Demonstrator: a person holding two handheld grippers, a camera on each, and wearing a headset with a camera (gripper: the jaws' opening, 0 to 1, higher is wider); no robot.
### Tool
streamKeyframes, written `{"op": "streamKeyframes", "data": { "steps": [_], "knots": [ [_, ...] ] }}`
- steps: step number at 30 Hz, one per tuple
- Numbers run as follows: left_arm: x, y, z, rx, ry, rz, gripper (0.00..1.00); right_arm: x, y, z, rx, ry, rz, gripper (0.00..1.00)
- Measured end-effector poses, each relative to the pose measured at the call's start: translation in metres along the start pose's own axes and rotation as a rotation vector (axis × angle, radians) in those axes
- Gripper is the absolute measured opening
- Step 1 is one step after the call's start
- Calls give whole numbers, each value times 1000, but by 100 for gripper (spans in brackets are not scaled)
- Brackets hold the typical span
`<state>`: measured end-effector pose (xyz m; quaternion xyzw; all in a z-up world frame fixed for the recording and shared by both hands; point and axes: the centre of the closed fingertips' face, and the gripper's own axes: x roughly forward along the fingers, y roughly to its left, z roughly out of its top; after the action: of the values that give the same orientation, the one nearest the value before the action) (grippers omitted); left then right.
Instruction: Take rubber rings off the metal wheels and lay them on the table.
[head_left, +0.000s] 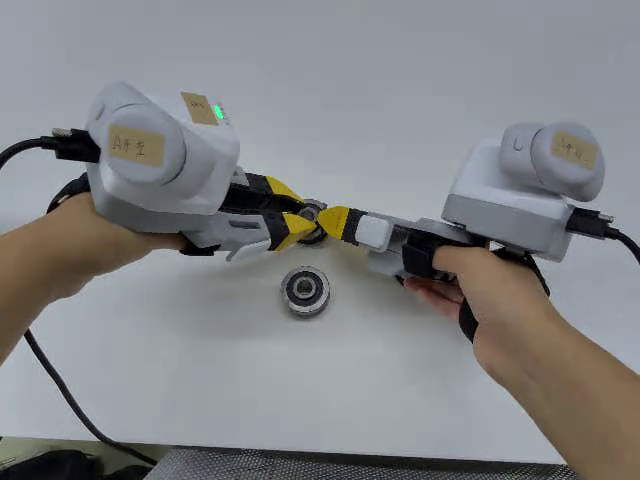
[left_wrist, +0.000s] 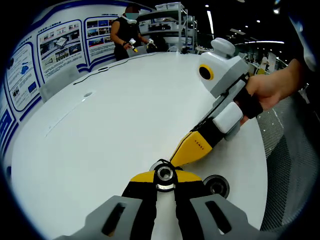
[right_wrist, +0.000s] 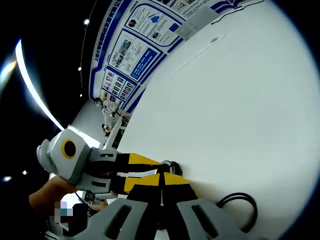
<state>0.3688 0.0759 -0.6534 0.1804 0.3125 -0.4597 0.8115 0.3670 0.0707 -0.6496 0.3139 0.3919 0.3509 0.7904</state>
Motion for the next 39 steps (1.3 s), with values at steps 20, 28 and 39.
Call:
{"op": "streamKeyframes", "data": {
  "steps": [20, 28, 39],
  "knots": [
    [0, -1, 0, -2, -4, 0, 12, -1, 3, 1, -12, -6, 17, 0],
    [0, -1, 0, 3, -1, -2, 12, -4, 5, 2, 1, -8, 24, 0],
    [0, 0, 1, 19, 4, 9, 12, -5, 11, 2, 52, -11, 58, 0]
  ]
}}
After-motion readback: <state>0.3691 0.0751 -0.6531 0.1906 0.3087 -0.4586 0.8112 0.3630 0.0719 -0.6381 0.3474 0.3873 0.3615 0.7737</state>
